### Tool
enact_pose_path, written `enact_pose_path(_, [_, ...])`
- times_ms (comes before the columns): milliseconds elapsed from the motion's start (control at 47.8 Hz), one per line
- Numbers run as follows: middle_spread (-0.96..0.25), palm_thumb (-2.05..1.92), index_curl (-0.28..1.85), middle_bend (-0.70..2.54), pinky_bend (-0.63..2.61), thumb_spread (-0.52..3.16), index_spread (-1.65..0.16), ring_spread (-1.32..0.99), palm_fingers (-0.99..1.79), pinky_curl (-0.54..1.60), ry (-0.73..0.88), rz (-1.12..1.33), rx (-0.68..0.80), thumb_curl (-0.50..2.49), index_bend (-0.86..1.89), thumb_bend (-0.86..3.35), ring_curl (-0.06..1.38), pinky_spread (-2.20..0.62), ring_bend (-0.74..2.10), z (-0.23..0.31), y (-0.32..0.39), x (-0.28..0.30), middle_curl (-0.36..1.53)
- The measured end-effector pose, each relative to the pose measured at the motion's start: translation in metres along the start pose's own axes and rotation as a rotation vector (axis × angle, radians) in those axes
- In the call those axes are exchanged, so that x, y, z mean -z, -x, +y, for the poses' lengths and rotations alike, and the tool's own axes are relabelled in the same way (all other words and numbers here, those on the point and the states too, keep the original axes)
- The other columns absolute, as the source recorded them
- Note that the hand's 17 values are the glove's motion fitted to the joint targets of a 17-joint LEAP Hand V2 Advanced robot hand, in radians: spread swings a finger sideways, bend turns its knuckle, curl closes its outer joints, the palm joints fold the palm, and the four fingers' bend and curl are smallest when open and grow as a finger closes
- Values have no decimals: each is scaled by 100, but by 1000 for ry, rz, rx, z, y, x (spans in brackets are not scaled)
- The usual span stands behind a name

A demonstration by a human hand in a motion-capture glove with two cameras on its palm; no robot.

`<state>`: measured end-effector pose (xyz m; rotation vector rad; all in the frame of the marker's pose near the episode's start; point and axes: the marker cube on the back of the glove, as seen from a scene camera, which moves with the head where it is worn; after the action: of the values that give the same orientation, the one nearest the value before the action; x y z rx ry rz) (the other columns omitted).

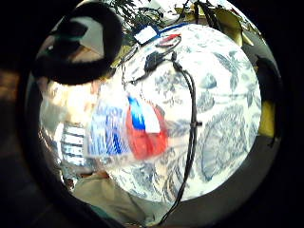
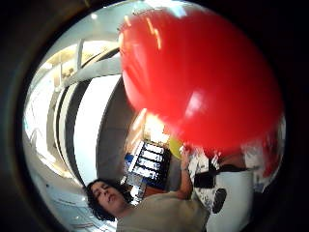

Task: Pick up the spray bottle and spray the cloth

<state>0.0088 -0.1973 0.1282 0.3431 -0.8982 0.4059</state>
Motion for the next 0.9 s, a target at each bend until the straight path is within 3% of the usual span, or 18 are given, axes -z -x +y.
enact_pose_path(230, [-3, 92, 21, 26, 45, 83, -26, -11, 82, 36, 149, -123, 3, 42, 5, -3, 37, -1, 53, -25, -2, -30, 38])
enact_pose_path(502, [-4, 90, 17, 29, 49, 83, -25, -14, 96, 38, 9, -97, 96, 43, 5, -3, 38, -10, 56, -55, -8, -49, 39])
enact_pose_path(711, [-5, 91, 18, 29, 43, 83, -26, -15, 98, 37, 79, -162, 53, 43, 12, -2, 38, -11, 53, -80, -4, -57, 40])
enact_pose_path(899, [-11, 98, 26, 42, 34, 85, -25, -14, 133, 36, 82, -238, 47, 46, 20, 0, 41, -14, 57, -63, 35, -42, 46])
